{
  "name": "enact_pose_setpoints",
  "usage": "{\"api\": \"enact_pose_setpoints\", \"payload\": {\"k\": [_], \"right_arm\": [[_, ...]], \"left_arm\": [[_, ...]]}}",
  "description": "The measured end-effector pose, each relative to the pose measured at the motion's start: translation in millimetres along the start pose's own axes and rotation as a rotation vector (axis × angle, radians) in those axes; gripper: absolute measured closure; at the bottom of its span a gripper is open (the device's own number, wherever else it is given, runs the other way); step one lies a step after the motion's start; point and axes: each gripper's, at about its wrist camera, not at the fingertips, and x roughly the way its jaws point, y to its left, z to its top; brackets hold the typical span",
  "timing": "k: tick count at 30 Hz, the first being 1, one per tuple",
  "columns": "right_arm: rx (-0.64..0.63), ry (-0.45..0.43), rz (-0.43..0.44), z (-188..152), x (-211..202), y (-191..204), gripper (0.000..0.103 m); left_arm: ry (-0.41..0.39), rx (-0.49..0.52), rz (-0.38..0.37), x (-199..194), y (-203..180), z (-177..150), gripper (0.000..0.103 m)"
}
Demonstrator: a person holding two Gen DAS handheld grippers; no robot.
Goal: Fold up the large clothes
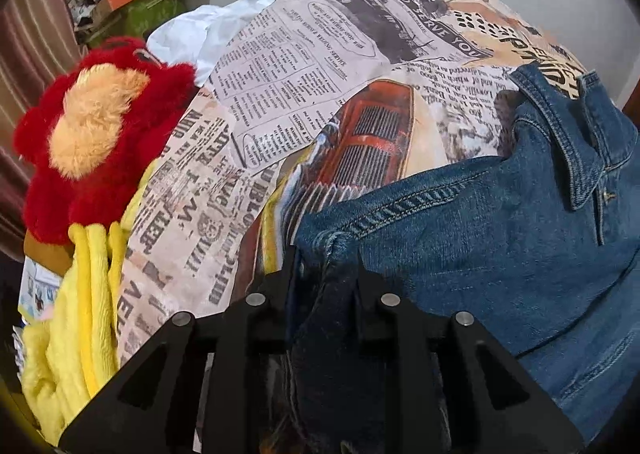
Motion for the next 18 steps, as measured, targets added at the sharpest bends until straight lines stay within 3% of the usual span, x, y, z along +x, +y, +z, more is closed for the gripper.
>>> {"api": "enact_pose_setpoints", "payload": {"k": [6,18], "right_arm": [[0.121,0.014,0.113,-3,-48,-19,0.038],[0.078,-0.152,0.247,-33,-200,-11,0.036]], "left_arm": [[-0.042,0.003,0.014,-45,-4,-5,0.079],[-0.184,0.031,-0.081,-186,-9,-42,0.076]]}}
